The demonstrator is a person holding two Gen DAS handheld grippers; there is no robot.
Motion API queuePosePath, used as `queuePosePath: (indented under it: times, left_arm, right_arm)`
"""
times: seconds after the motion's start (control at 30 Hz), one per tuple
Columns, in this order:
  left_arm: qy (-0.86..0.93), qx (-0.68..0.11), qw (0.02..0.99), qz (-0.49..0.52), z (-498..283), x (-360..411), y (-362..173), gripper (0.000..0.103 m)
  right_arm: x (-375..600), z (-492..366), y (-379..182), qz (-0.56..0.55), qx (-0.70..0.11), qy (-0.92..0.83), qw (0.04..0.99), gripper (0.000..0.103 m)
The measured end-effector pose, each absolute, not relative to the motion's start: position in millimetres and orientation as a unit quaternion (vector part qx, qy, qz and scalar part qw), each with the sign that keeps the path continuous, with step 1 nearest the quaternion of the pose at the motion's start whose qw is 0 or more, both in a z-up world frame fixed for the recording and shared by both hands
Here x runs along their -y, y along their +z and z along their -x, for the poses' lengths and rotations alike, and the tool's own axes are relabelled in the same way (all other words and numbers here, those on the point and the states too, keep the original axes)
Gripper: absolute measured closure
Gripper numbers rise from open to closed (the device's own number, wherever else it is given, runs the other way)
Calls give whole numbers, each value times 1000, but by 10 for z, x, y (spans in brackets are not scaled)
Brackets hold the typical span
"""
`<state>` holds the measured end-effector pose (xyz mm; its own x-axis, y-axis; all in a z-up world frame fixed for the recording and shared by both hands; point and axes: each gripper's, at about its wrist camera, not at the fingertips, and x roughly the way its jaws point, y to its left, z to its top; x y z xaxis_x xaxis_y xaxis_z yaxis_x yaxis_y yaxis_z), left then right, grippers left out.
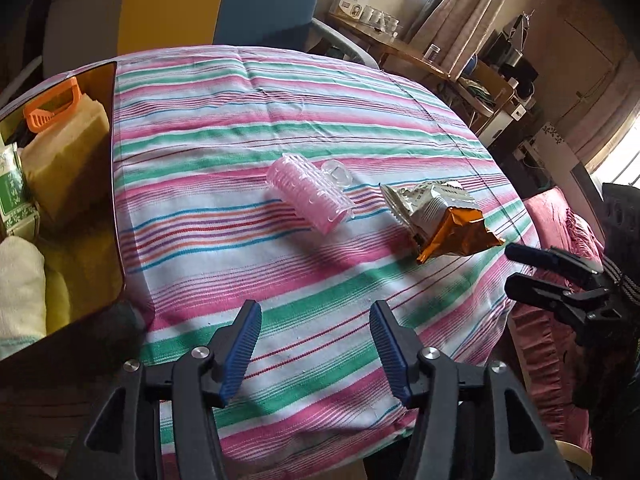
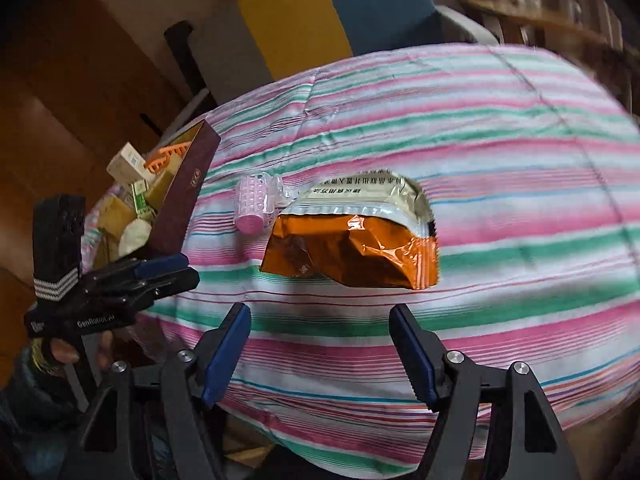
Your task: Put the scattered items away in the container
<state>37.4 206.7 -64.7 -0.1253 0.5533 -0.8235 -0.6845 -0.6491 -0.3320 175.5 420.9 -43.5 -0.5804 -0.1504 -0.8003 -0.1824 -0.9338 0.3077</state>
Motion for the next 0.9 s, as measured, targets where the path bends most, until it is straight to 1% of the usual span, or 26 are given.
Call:
queuePosePath:
  times: [0.03,0.1,0.13,0.23,0.33,0.4,0.43,0.63,0.7,0.8,0.9]
  left_arm:
    - [746,-60,414,518,-380,-2054,-661,45]
    - [746,-59,415,518,-400,-2028,-669,45]
    - [745,-59,415,518,-411,-2016,-671,45]
    - [745,-59,414,519,-425,-1981,-680,45]
    - [745,-56,408,524,-399,-1958,-708,44]
    - [745,-56,403,528,-383,-1957,-727,44]
    - [745,-57,402,529,-381,-1955,-730,44]
    - [744,-59,397,535,-357,-1962,-754,44]
    - [743,-60,397,535,-358,-1984,-757,44]
    - [742,-63,398,535,-365,-2023,-762,43]
    - [741,-67,401,534,-381,-2082,-764,42]
  right_arm:
    - [-4167,-1774,-359,459,-141,877,17,23]
    - [-4097,-1751,-289,466,-69,881,25,21]
    - [-4069,-1712,-297,478,-49,877,20,21]
    - [-3990,-1557,-440,530,-38,846,-44,22]
    - [-3862,-1457,-606,552,-74,820,-130,24]
    - [-3834,-1351,-669,539,-102,825,-136,24]
    - [-3851,-1288,-703,530,-123,828,-137,24]
    - [-4277,-939,-826,462,-264,844,-70,26]
    - [-4362,-902,-832,455,-290,839,-69,26]
    - [-4337,-978,-719,466,-264,839,-93,26]
    - [-4413,-1214,-427,449,-235,856,-100,26]
